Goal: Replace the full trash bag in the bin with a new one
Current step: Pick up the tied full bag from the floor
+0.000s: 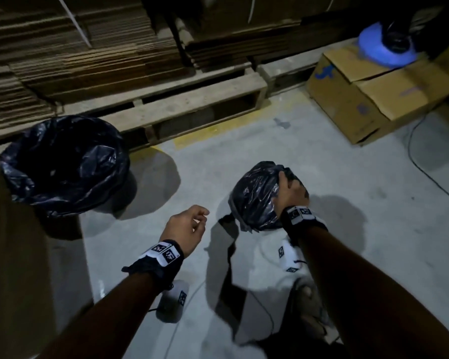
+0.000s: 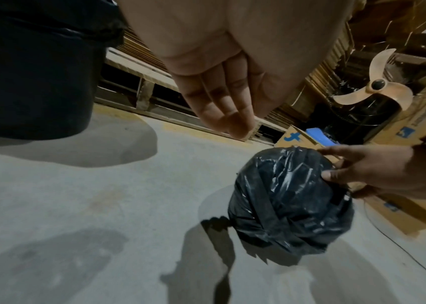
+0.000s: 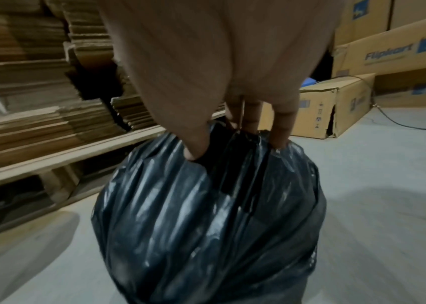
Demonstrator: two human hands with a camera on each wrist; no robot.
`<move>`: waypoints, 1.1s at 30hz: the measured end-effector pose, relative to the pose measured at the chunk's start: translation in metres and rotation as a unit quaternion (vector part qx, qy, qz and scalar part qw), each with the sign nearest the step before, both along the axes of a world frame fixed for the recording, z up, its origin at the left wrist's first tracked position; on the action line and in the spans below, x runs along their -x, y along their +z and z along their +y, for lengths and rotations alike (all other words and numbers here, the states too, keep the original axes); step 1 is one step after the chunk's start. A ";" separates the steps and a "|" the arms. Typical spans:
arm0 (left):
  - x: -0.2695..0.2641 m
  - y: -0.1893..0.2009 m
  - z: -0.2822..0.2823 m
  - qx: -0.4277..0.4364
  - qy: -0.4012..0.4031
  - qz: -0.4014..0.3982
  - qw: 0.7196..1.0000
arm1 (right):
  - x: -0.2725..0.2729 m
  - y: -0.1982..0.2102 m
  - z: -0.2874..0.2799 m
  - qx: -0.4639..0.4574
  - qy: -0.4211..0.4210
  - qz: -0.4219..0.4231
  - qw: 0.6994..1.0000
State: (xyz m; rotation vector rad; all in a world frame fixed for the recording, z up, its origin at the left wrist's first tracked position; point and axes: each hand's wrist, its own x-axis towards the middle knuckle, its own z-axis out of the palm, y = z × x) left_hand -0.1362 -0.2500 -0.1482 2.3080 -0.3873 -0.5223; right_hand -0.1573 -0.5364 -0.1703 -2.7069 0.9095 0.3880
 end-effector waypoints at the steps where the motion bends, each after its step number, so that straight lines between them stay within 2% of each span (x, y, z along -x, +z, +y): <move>1: -0.002 0.000 0.004 -0.003 0.003 -0.003 1.000 | 0.002 0.001 0.006 0.015 0.003 0.024 1.000; 3: -0.005 0.000 0.012 -0.008 0.012 -0.009 1.000 | 0.006 0.003 0.016 0.010 -0.003 0.060 0.998; 6: -0.007 -0.001 0.025 -0.018 0.019 -0.013 1.000 | 0.009 0.001 0.030 -0.005 -0.024 0.054 0.998; 11: -0.003 0.001 0.041 -0.012 0.032 -0.020 0.999 | 0.021 -0.001 0.055 0.051 0.095 -0.006 0.994; 14: -0.008 0.003 0.047 0.000 0.045 -0.020 0.999 | 0.016 -0.001 0.073 0.059 0.139 -0.059 0.987; 20: -0.041 0.008 0.066 0.009 0.066 -0.039 0.997 | -0.052 0.017 0.099 0.104 0.177 -0.173 0.963; 24: -0.056 0.008 0.086 0.013 0.071 -0.052 0.996 | -0.122 0.023 0.113 0.122 0.188 -0.198 0.954; 26: -0.058 0.007 0.097 -0.001 0.062 -0.051 0.997 | -0.147 0.018 0.121 0.117 0.205 -0.167 0.957; 30: -0.060 0.004 0.120 -0.024 0.064 -0.045 0.997 | -0.171 -0.008 0.134 0.056 0.224 0.031 0.973; 33: -0.064 0.006 0.133 -0.028 0.080 -0.040 0.996 | -0.173 -0.023 0.132 0.025 0.215 0.112 0.970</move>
